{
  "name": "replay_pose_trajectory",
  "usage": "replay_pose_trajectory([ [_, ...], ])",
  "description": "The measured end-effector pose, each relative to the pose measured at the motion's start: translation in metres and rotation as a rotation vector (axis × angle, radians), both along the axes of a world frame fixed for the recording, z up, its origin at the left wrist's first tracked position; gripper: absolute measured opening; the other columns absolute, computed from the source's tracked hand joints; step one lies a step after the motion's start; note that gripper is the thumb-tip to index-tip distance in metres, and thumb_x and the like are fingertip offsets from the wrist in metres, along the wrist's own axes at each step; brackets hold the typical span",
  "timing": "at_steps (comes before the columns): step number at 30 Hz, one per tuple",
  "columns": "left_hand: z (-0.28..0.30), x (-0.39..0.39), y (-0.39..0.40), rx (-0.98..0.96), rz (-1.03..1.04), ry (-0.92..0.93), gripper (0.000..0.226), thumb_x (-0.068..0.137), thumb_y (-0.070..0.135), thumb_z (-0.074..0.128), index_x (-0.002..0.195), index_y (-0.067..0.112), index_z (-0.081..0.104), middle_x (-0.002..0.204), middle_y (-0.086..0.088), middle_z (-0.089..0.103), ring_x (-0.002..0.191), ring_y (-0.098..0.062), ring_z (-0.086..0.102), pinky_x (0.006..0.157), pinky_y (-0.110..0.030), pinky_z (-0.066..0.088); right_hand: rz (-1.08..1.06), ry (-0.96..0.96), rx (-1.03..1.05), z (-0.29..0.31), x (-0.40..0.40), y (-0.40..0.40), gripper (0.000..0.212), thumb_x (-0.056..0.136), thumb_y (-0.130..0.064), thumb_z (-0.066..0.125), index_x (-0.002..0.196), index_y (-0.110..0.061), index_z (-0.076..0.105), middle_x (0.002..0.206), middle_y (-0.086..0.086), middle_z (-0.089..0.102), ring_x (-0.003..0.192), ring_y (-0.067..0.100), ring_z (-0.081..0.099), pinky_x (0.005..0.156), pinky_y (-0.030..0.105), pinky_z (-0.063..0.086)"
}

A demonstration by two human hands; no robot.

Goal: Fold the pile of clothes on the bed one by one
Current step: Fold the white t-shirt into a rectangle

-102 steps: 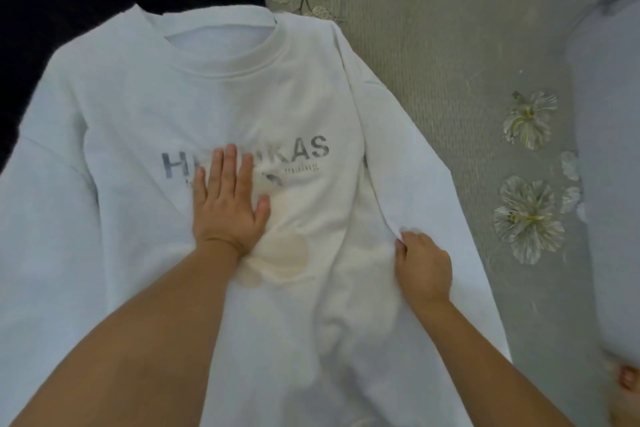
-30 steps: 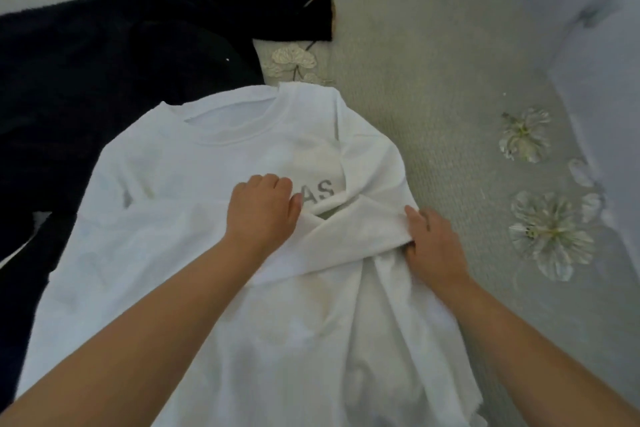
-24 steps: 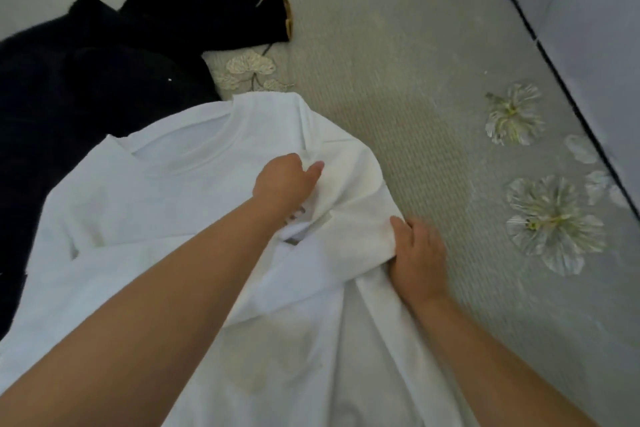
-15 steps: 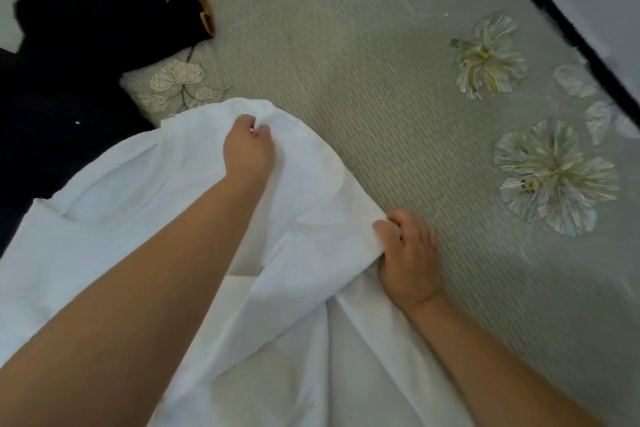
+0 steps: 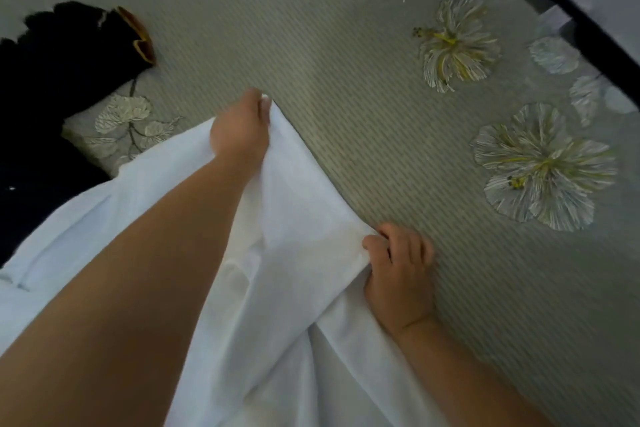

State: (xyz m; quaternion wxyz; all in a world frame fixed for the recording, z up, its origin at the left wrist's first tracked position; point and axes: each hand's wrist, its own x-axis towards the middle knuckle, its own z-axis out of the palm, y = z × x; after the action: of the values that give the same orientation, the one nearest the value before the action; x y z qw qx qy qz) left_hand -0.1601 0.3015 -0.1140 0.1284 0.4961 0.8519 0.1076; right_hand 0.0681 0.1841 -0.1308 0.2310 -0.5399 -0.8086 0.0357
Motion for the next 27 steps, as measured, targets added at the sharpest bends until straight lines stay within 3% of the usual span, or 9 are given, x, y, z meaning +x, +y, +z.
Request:
replay_pose_trajectory([
  [4, 0.005, -0.002, -0.003, 0.007, 0.09, -0.189, 0.031, 0.097, 0.034, 0.034, 0.101, 0.008, 0.05, 0.092, -0.012, 0.058, 0.095, -0.031, 0.055, 0.072, -0.03, 0.032, -0.011, -0.026, -0.015, 0.0, -0.001, 0.0, 0.023, 0.07, -0.005, 0.041, 0.066, -0.005, 0.063, 0.084, 0.018, 0.066, 0.087, 0.024, 0.042, 0.076, 0.039, 0.031],
  [7, 0.014, -0.001, -0.035, 0.012, 0.176, -0.35, 0.038, 0.094, 0.032, 0.042, 0.124, 0.009, 0.044, 0.113, -0.012, 0.058, 0.105, -0.027, 0.053, 0.081, -0.026, 0.034, -0.018, -0.036, -0.032, 0.002, -0.002, -0.001, 0.023, 0.069, -0.005, 0.04, 0.067, -0.004, 0.063, 0.085, 0.019, 0.066, 0.087, 0.024, 0.041, 0.077, 0.039, 0.031],
  [11, 0.03, -0.003, -0.105, -0.065, 0.119, -0.226, 0.049, 0.093, 0.03, 0.046, 0.135, 0.007, 0.034, 0.12, -0.014, 0.054, 0.107, -0.029, 0.052, 0.084, -0.029, 0.035, 0.079, -0.023, -0.14, 0.01, 0.0, 0.0, 0.031, 0.068, -0.018, 0.038, 0.074, -0.002, 0.063, 0.093, 0.021, 0.065, 0.084, 0.03, 0.055, 0.08, 0.039, 0.039],
  [14, 0.041, -0.004, -0.147, -0.124, 0.113, -0.181, 0.047, 0.093, 0.028, 0.047, 0.134, 0.006, 0.038, 0.125, -0.017, 0.052, 0.113, -0.032, 0.049, 0.092, -0.035, 0.036, 0.143, -0.018, -0.195, 0.016, 0.002, 0.0, 0.041, 0.071, -0.028, 0.038, 0.083, 0.001, 0.064, 0.1, 0.024, 0.063, 0.085, 0.038, 0.062, 0.08, 0.038, 0.031],
  [17, 0.054, -0.005, -0.182, -0.171, 0.08, -0.076, 0.04, 0.093, 0.026, 0.046, 0.126, 0.003, 0.048, 0.126, -0.02, 0.051, 0.115, -0.035, 0.046, 0.093, -0.039, 0.035, 0.21, -0.031, -0.18, 0.02, 0.003, -0.001, 0.046, 0.077, -0.033, 0.04, 0.088, 0.003, 0.067, 0.106, 0.028, 0.062, 0.091, 0.042, 0.061, 0.087, 0.041, 0.039],
  [22, 0.068, -0.002, -0.245, -0.158, 0.156, 0.052, 0.036, 0.092, 0.026, 0.046, 0.113, 0.0, 0.057, 0.119, -0.02, 0.056, 0.109, -0.037, 0.05, 0.088, -0.041, 0.036, 0.312, 0.001, -0.163, 0.04, 0.004, -0.011, 0.043, 0.081, -0.024, 0.037, 0.078, 0.002, 0.07, 0.106, 0.029, 0.062, 0.097, 0.041, 0.058, 0.089, 0.057, 0.036],
  [25, 0.071, -0.009, -0.289, -0.129, 0.25, 0.099, 0.048, 0.091, 0.04, 0.044, 0.113, 0.0, 0.059, 0.117, -0.02, 0.058, 0.108, -0.036, 0.053, 0.092, -0.042, 0.035, 0.444, 0.079, -0.091, 0.062, -0.021, -0.006, 0.036, 0.082, -0.016, 0.039, 0.067, 0.002, 0.065, 0.094, 0.026, 0.066, 0.089, 0.04, 0.061, 0.082, 0.041, 0.035],
  [27, 0.074, -0.014, -0.32, -0.124, 0.348, 0.116, 0.067, 0.083, 0.051, 0.026, 0.114, 0.0, 0.058, 0.116, -0.02, 0.058, 0.109, -0.036, 0.053, 0.096, -0.045, 0.03, 0.637, 0.145, -0.061, 0.076, -0.057, 0.001, 0.028, 0.081, -0.009, 0.043, 0.072, 0.006, 0.065, 0.083, 0.023, 0.066, 0.079, 0.039, 0.064, 0.078, 0.039, 0.04],
])
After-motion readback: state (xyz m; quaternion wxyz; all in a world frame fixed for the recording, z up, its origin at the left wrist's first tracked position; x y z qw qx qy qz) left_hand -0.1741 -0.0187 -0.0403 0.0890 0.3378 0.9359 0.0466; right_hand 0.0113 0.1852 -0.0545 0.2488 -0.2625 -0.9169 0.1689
